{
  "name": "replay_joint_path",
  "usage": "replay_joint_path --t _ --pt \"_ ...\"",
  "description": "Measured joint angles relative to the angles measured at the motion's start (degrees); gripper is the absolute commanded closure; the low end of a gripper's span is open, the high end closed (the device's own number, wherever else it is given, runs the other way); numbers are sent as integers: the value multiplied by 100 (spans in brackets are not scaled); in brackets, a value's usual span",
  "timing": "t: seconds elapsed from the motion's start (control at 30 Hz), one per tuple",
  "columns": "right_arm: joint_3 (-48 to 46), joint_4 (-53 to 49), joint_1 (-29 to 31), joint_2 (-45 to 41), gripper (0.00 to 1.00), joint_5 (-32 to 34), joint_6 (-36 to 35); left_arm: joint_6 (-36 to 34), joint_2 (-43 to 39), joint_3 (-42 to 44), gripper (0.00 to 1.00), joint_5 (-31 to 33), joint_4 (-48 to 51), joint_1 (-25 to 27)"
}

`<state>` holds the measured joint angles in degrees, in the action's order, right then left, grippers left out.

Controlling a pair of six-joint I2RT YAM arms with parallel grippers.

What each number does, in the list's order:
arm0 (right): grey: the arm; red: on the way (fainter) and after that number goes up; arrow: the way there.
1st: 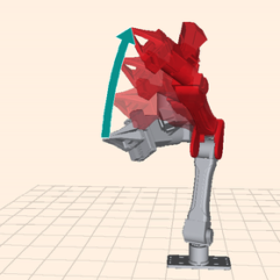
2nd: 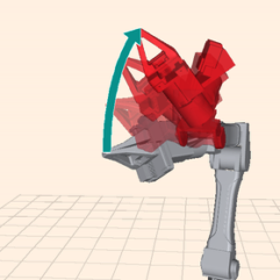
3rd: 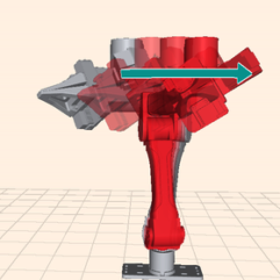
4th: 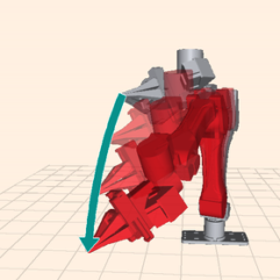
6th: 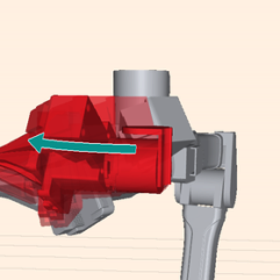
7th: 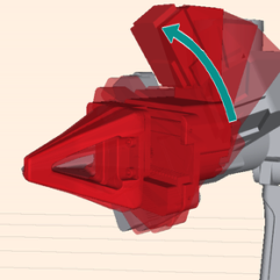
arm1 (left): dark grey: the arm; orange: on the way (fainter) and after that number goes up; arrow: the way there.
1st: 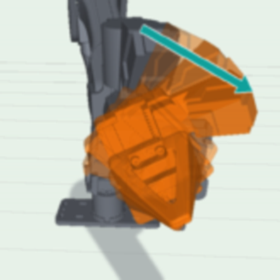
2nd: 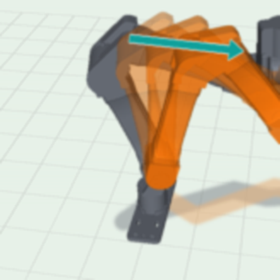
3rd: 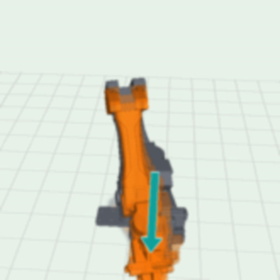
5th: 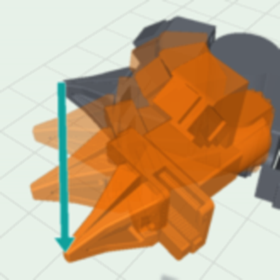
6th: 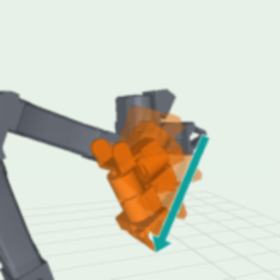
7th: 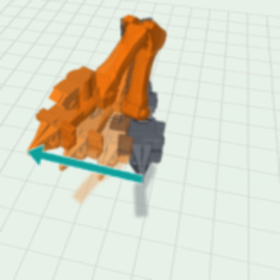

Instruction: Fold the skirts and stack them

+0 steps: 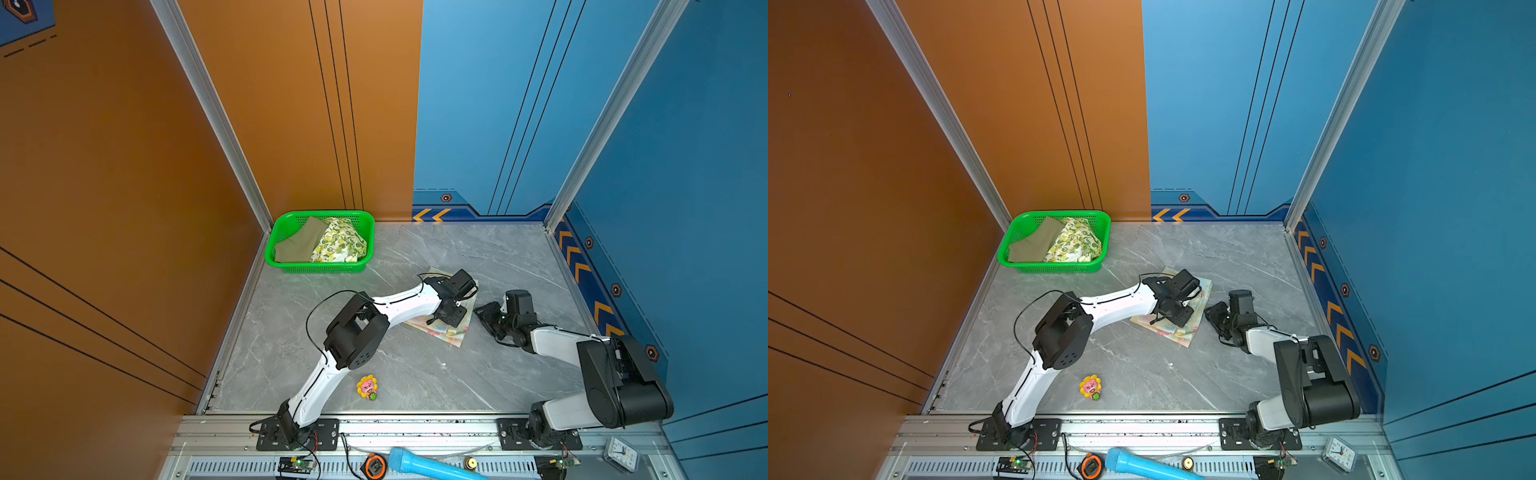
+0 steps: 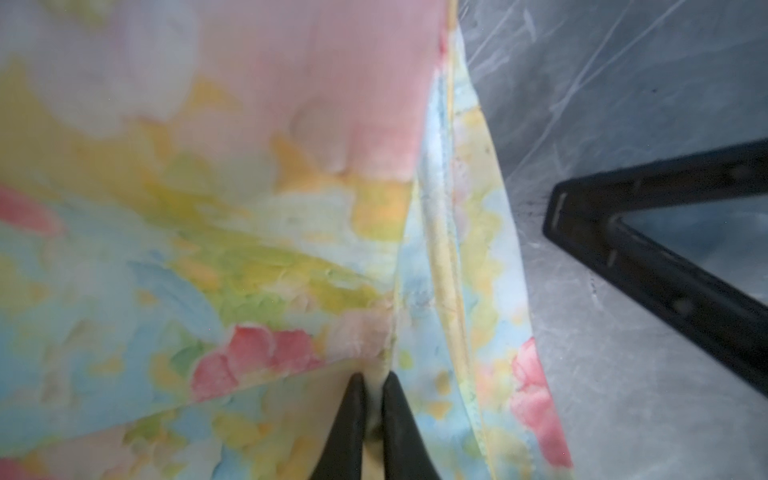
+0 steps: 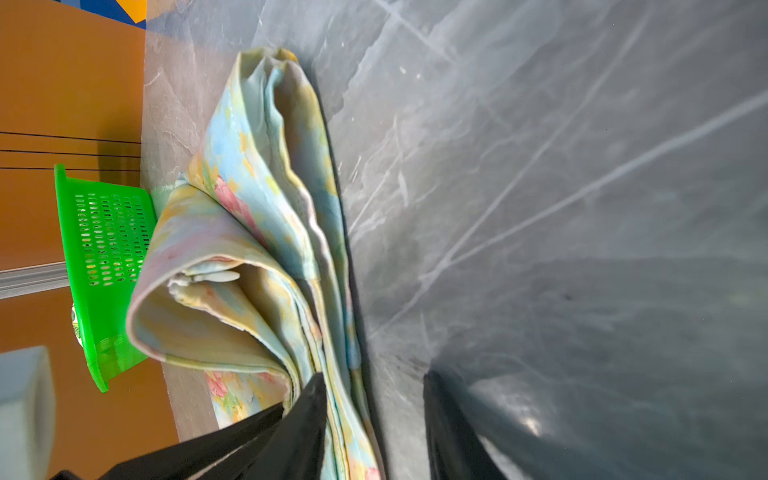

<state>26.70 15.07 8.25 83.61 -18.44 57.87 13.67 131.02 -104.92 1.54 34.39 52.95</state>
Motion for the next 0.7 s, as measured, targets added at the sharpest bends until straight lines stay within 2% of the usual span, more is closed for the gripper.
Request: replay_joint_path --t 0.1,0.4,0.53,0.7 --pt "0 105 15 83 68 4 7 15 4 -28 100 0 20 0" --pt "13 625 164 437 79 26 -17 31 4 -66 100 -4 79 -7" --pt "20 874 201 621 89 24 -13 90 4 -109 100 -20 116 -33" --pt "24 1176 221 807 96 24 26 166 0 -175 100 -68 125 -72"
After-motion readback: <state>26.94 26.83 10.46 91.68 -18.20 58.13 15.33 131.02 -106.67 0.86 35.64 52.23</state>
